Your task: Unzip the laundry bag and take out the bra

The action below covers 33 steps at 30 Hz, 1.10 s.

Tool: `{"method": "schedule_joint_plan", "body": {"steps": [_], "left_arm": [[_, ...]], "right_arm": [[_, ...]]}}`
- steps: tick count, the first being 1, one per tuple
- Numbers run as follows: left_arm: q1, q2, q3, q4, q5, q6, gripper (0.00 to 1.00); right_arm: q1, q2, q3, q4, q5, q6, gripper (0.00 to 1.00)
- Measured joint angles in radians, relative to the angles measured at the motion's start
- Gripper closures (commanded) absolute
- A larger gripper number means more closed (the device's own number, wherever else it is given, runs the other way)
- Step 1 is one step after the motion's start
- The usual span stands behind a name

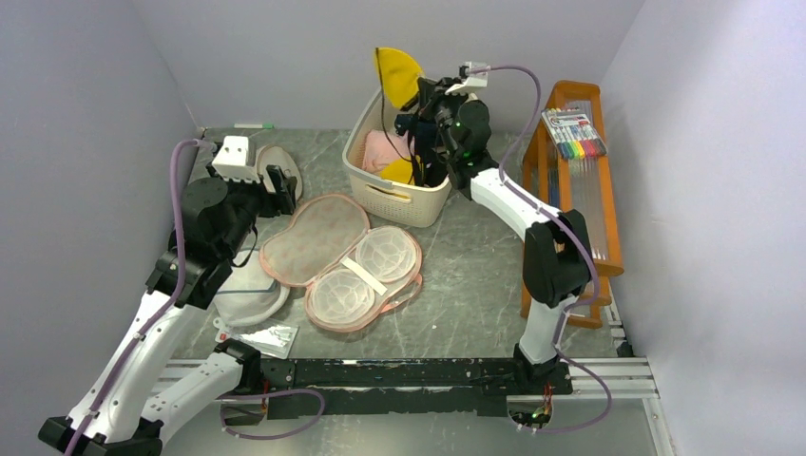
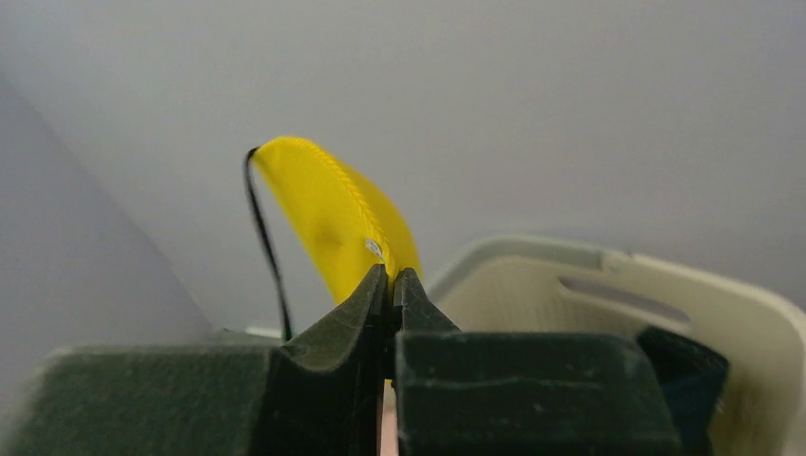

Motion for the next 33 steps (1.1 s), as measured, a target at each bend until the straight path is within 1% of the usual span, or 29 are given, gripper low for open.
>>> {"method": "schedule_joint_plan", "body": {"steps": [5,9,14,17,21,23,26,28,31,33], "left_arm": [[0.0,0.002,0.0,0.0,0.002,0.0,0.15],[0.002,0.002,0.0,0.0,0.003,0.0,0.15],[0.002,0.008,0.0,0.0,0.004,0.0,0.15],[0.002,0.011,0.0,0.0,0.004,0.0,0.15],[0.002,0.016,0.0,0.0,0.005,0.0,0.16],[0.003,0.024,0.0,0.0,0.007,0.0,0.16],[0.003,0.042,0.0,0.0,0.013,-0.001,0.16],[0.004,0.056,0.0,0.0,0.019,-0.003,0.16],[0.005,0.078,0.0,0.0,0.027,-0.007,0.16],[0.005,0.093,0.0,0.0,0.03,-0.008,0.17]], "right_arm": [[-0.064,0.11,0.004,-0.051,-0.026,0.071,1.0],[-0.071,0.174,0.006,-0.082,-0.033,0.086,1.0],[-0.08,0.259,0.069,-0.111,-0.049,0.103,1.0],[-0.091,0.286,0.074,-0.122,-0.057,0.114,0.99],[-0.099,0.301,0.095,-0.177,-0.059,0.116,0.66],[-0.1,0.302,0.122,-0.22,-0.059,0.108,0.54],[-0.1,0.291,0.158,-0.28,-0.056,0.08,0.39],[-0.1,0.262,0.156,-0.332,-0.047,0.065,0.32],[-0.1,0.158,0.105,-0.404,-0.031,0.039,0.22],[-0.1,0.048,0.037,-0.434,-0.026,0.024,0.18]]}}
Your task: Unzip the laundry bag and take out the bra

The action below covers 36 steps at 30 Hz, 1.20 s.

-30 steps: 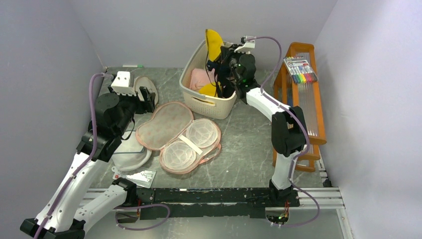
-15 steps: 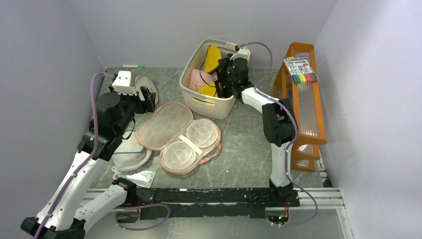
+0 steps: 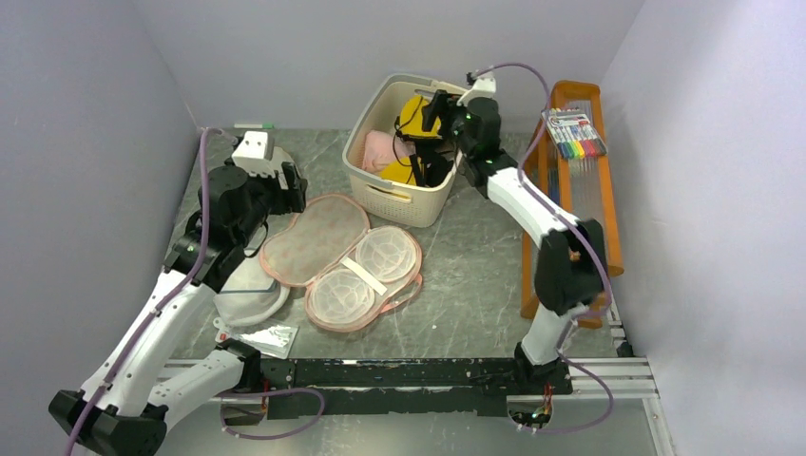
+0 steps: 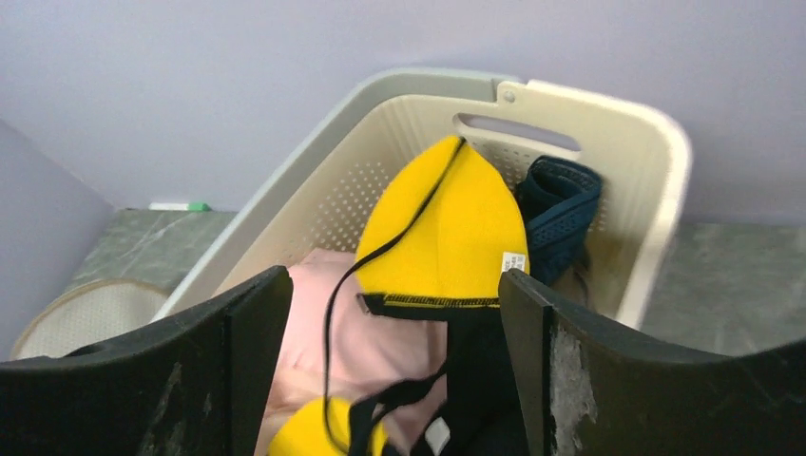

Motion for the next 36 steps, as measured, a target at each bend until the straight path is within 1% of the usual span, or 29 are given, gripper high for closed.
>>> {"method": "schedule_joint_plan", "body": {"steps": [5,8,10,12,14,15,16,18,22,25,27,29,32,36], "left_arm": [[0.002,0.039,0.0,0.0,0.014,-0.002,0.17],[0.005,0.064,0.0,0.0,0.024,-0.004,0.17],[0.006,0.079,0.0,0.0,0.034,-0.007,0.17],[0.006,0.101,0.0,0.0,0.046,-0.013,0.1],[0.006,0.127,0.0,0.0,0.066,-0.024,0.06],[0.006,0.141,0.0,0.001,0.076,-0.031,0.02],[0.006,0.159,-0.002,0.003,0.094,-0.043,0.0],[0.006,0.196,-0.01,0.01,0.127,-0.068,0.0],[0.006,0.281,-0.045,0.005,0.174,-0.129,0.0],[0.006,0.341,-0.063,-0.034,0.175,-0.166,0.0],[0.007,0.386,-0.053,-0.081,0.16,-0.167,0.04],[0.006,0.456,-0.009,-0.145,0.124,-0.145,0.07],[0.007,0.598,0.11,-0.239,0.032,-0.097,0.11],[0.009,0.75,0.199,-0.303,-0.089,-0.04,0.1]], "right_arm": [[0.004,-0.312,-0.228,0.018,-0.042,-0.013,0.17],[0.022,-0.449,-0.376,0.049,-0.107,-0.013,0.17],[0.05,-0.491,-0.448,0.058,-0.146,-0.026,0.17],[0.099,-0.522,-0.53,0.054,-0.175,-0.053,0.16],[0.153,-0.552,-0.605,0.048,-0.189,-0.085,0.14],[0.179,-0.574,-0.645,0.046,-0.195,-0.101,0.14],[0.206,-0.603,-0.689,0.047,-0.203,-0.119,0.14],[0.238,-0.668,-0.759,0.054,-0.218,-0.146,0.14],[0.24,-0.75,-0.805,0.083,-0.21,-0.176,0.13],[0.239,-0.782,-0.815,0.111,-0.193,-0.185,0.13],[0.239,-0.797,-0.83,0.137,-0.183,-0.187,0.13],[0.239,-0.8,-0.842,0.152,-0.175,-0.188,0.13],[0.239,-0.799,-0.851,0.152,-0.159,-0.192,0.13],[0.239,-0.801,-0.856,0.154,-0.137,-0.2,0.13]]}}
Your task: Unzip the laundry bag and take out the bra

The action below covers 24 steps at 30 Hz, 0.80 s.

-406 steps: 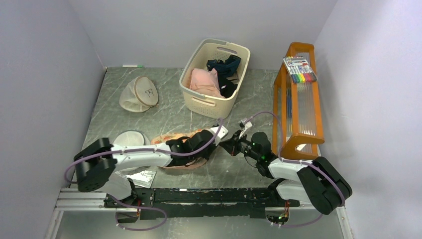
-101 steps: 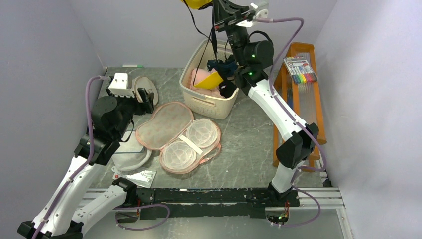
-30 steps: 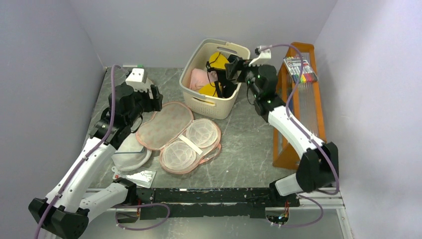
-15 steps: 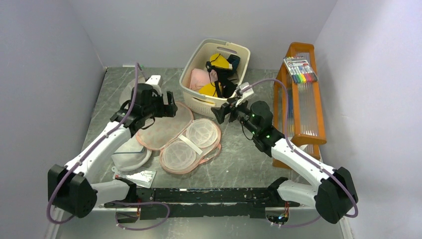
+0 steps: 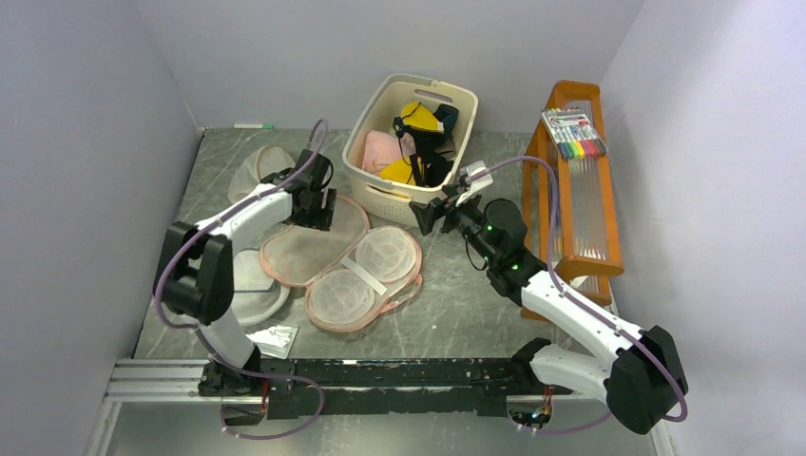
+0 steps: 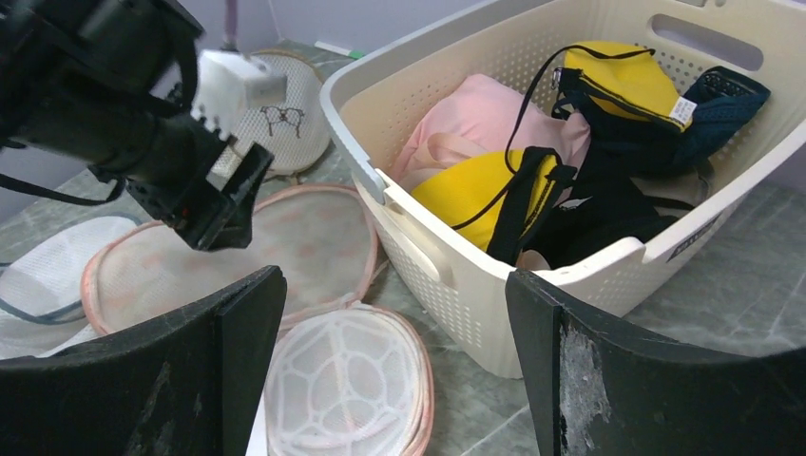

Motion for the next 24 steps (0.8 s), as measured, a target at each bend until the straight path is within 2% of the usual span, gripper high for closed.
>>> {"method": "schedule_joint_plan", "body": {"steps": [4,14,19,24], "left_arm": [[0.034,0.091,0.001,0.0,0.0,0.054,0.17],[0.201,0.14,0.048,0.05,0.161,0.136,0.43],[0.24,0.206,0.085,0.092,0.18,0.151,0.48],[0.255,0.264,0.081,0.105,0.209,0.162,0.46]], "right_arm": [[-0.001,-0.01,-0.008,0.003,0.018,-0.008,0.13],[-0.001,-0.025,-0.026,0.03,0.026,-0.012,0.13],[-0.001,-0.022,-0.027,0.041,0.025,-0.012,0.13],[-0.001,-0.016,-0.027,0.044,0.025,-0.013,0.13]]}}
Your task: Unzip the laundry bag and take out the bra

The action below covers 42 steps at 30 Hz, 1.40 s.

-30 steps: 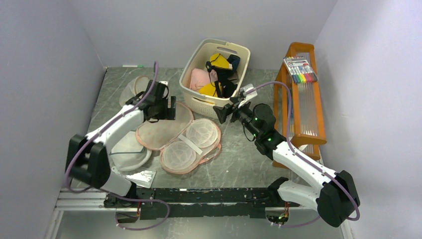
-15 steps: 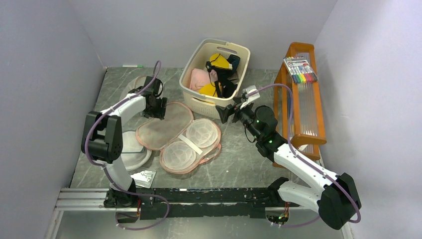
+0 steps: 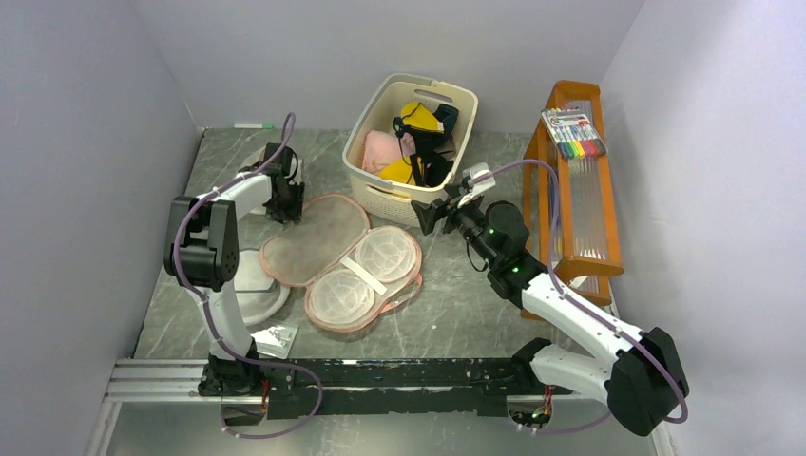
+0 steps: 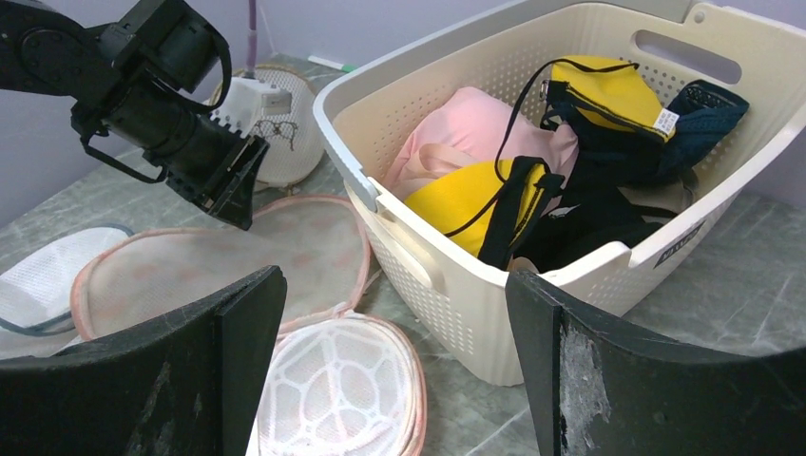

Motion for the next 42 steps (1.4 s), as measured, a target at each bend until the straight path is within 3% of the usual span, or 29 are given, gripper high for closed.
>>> {"method": "schedule_joint_plan", "body": {"steps": [12,23,35,42], "left_arm": [[0.002,0.02,-0.003,0.023,0.016,0.01,0.62],[-0.048,0.01,-0.003,0.025,-0.006,0.014,0.92],[-0.08,-0.294,-0.026,-0.064,0.04,-0.05,0.93],[-0.09,-0.461,-0.086,-0.113,0.231,-0.147,0.93]], "right_arm": [[0.0,0.009,-0.009,0.008,0.0,-0.002,0.14],[0.0,0.006,-0.016,0.014,0.0,-0.002,0.14],[0.0,-0.009,-0.016,0.014,0.003,-0.002,0.14],[0.0,0.004,-0.016,0.015,0.003,-0.002,0.14]]}}
